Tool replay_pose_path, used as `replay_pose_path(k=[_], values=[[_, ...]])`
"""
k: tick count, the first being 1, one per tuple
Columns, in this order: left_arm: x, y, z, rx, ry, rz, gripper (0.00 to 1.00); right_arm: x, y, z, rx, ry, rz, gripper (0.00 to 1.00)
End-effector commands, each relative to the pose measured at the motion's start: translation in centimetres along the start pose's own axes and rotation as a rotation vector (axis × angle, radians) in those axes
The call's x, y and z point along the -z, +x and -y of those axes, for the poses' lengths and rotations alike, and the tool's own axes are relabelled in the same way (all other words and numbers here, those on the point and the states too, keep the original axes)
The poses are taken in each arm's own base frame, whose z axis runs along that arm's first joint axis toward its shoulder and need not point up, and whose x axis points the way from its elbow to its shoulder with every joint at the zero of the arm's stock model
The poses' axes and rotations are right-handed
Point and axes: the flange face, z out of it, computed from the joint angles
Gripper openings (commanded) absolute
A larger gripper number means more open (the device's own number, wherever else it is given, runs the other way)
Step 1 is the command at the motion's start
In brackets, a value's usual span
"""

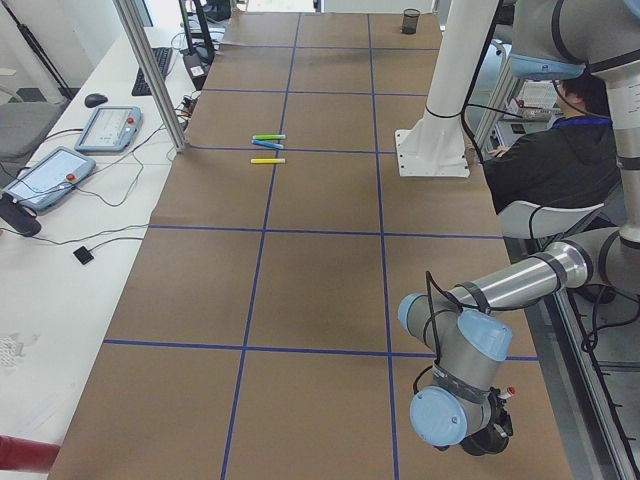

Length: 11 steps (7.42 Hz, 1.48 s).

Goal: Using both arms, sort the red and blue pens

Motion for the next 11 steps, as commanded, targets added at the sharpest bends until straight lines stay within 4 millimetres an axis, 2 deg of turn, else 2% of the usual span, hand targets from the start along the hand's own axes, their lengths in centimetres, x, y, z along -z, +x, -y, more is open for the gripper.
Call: replay_pose_path(k=[1,9,10,11], values=[[-0.8,-1.0,0.0,0.011,-0.033,0.007,0.0,0.1,-0.1,0.0,0.002,0.001,0.0,1.0],[-3.3,-3.5,0.3,0.025,-0.103,-0.017,0.0,0.4,-0.5,0.0,0.009,0.008,0.001,1.0],[-4.1,-4.3,0.5,0.037,-0.121,-0.033,0.0,0.4,-0.6,0.0,0.012,0.01,-0.001,1.0],[-3.8,-4.4,1.0,0.038,-0.122,-0.034,0.0,0.4,-0.7,0.0,0.013,0.011,-0.001,1.0]])
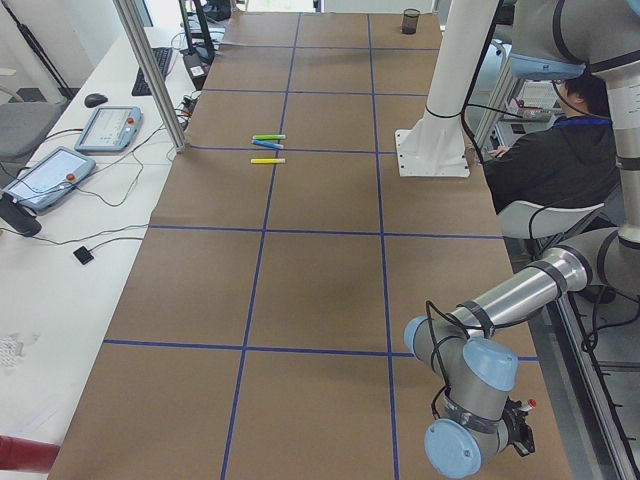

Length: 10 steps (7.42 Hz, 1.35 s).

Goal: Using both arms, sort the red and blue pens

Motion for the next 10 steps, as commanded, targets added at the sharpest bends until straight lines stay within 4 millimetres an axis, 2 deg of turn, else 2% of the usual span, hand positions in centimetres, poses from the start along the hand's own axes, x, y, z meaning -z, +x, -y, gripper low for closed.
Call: replay_pose_path(k=[1,2,5,10], values=[[-0.1,-0.5,0.5,0.005,-0.01,-0.007,0.0,0.1,-0.1,0.0,0.002,0.001,0.0,1.0],[0.0,-0.5,0.5,0.005,-0.008,-0.008,0.0,0.1,-0.1,0.0,0.002,0.001,0.0,1.0],[2.1,-0.3,2.0,0.0,0.003,-0.002,0.0,0.2,-0.3,-0.1,0.005,0.003,0.001,1.0],[2.3,-0.4,2.0,0.002,0.009,-0.008,0.0,0.5,-0.8,-0.8,0.011,0.007,0.001,1.0]])
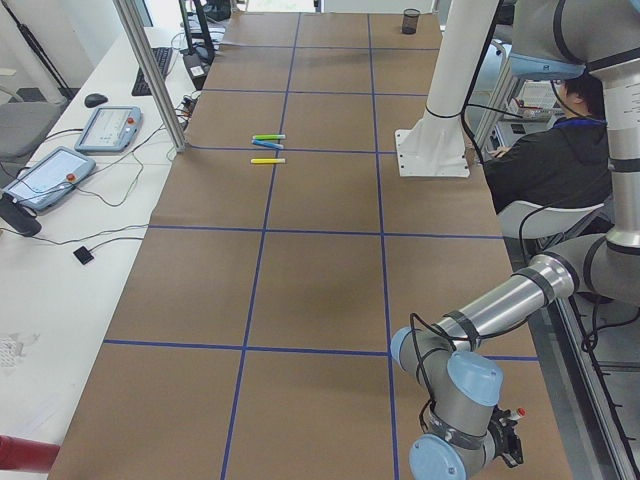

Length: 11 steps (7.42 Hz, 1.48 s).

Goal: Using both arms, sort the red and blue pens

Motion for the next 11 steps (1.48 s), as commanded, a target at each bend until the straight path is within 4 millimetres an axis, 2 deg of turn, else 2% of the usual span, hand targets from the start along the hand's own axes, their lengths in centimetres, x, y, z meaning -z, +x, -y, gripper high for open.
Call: replay_pose_path(k=[1,4,11], values=[[-0.1,-0.1,0.0,-0.001,0.0,-0.002,0.0,0.0,0.0,-0.3,-0.001,-0.001,0.0,1.0],[-1.1,-0.5,-0.3,0.006,-0.011,-0.012,0.0,0.1,-0.1,-0.4,0.002,0.001,0.0,1.0],[-1.6,-1.5,0.7,0.023,-0.016,-0.024,0.0,0.1,-0.1,-0.5,0.0,0.0,0.0,1.0]])
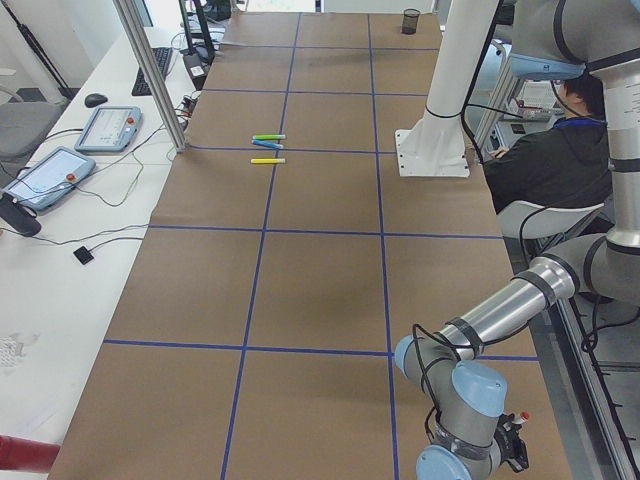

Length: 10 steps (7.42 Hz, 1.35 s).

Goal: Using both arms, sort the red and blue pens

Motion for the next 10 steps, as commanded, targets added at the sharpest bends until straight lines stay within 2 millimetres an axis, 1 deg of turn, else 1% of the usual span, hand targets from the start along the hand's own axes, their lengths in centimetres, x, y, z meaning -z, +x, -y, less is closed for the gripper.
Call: replay_pose_path(k=[1,4,5,6,7,8,10], values=[[-0.2,-0.3,0.3,0.0,0.003,-0.005,0.0,0.0,0.0,0.0,0.001,0.0,-0.001,1.0],[0.3,-0.2,0.7,-0.003,0.01,-0.002,0.0,0.0,0.1,-0.1,-0.003,0.0,-0.001,1.0],[0.3,-0.2,0.8,-0.003,0.014,-0.008,0.04,0.1,0.0,0.0,0.0,0.002,-0.001,1.0],[0.3,-0.1,0.8,-0.003,0.016,-0.013,0.2,0.0,0.0,0.0,0.001,0.0,-0.001,1.0],[1.0,0.2,1.0,-0.006,0.025,-0.009,0.26,0.1,0.0,0.0,0.0,0.002,-0.001,1.0],[1.2,0.2,1.0,-0.007,0.026,-0.008,0.29,0.0,0.1,0.0,-0.001,0.001,-0.001,1.0],[1.6,0.4,1.1,-0.009,0.029,-0.006,0.31,0.1,0.0,0.0,0.0,0.002,-0.001,1.0]])
